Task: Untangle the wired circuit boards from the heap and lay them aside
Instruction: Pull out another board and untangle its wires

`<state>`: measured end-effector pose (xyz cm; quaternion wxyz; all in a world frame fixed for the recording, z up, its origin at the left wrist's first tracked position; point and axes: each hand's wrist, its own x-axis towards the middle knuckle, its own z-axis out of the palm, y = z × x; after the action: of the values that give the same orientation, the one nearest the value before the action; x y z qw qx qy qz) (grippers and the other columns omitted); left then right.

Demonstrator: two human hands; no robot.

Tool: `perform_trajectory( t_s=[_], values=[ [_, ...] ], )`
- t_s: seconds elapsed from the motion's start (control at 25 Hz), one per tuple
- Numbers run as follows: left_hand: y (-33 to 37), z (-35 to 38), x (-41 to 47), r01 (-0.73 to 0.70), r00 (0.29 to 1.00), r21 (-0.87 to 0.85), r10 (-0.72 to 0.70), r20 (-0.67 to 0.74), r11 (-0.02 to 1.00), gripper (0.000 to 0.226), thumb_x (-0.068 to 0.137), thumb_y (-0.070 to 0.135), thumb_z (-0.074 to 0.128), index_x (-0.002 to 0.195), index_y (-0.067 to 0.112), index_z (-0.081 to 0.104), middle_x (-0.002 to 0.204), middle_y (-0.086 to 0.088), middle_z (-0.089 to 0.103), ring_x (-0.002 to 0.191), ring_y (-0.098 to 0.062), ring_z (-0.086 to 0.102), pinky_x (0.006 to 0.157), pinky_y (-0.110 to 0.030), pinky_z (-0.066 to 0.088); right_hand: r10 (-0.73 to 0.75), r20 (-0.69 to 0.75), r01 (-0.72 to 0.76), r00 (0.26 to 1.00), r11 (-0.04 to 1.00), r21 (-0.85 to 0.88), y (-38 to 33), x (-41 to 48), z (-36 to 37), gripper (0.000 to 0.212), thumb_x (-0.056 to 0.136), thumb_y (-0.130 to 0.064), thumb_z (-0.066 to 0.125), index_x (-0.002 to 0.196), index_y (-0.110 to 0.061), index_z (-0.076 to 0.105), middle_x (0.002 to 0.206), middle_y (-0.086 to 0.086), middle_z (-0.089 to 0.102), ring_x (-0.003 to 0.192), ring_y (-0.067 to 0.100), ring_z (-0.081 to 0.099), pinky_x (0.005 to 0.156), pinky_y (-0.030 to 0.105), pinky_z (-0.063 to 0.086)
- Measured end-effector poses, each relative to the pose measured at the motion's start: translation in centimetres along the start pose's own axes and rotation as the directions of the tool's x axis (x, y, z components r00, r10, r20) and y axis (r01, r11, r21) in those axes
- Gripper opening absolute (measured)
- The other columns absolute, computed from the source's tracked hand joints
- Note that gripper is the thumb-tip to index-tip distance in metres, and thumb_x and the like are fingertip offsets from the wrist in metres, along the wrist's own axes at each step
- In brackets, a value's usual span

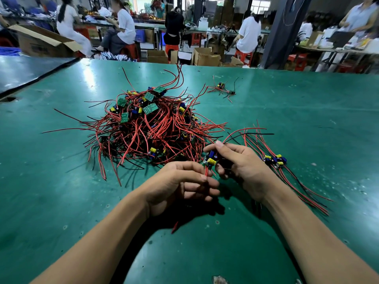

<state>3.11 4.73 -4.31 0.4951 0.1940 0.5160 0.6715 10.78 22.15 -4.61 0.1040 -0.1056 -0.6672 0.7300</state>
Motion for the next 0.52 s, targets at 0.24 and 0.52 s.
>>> perform_trajectory(
  t_s=[0.24, 0.52],
  values=[
    [-0.6, 0.4, 0.6, -0.077, 0.993, 0.056, 0.081, -0.083, 0.995, 0.057, 0.081, 0.030, 0.073, 0.121, -0.006, 0.053, 0.097, -0.025, 0.072, 0.072, -0.034, 0.072, 0.065, -0.037, 0.061, -0.001, 0.051, 0.011, 0.999, 0.981, -0.193, -0.1, -0.5, 0.5, 0.037, 0.089, -0.049, 0.060, 0.098, -0.019, 0.079, 0.081, 0.013, 0.061, 0.070, 0.023, 0.044, 0.059, 0.027, 0.039],
    [-0.5, 0.2, 0.4, -0.082, 0.993, 0.005, 0.082, -0.079, 0.997, 0.014, 0.074, 0.021, 0.074, 0.087, 0.015, 0.074, 0.084, -0.025, 0.071, 0.061, -0.030, 0.070, 0.055, -0.032, 0.058, 0.011, 0.030, -0.007, 0.999, 0.989, -0.145, -0.4, -0.5, 0.3, 0.031, 0.092, -0.042, 0.060, 0.103, -0.020, 0.079, 0.062, 0.005, 0.046, 0.057, 0.017, 0.042, 0.054, 0.023, 0.033]
  ],
)
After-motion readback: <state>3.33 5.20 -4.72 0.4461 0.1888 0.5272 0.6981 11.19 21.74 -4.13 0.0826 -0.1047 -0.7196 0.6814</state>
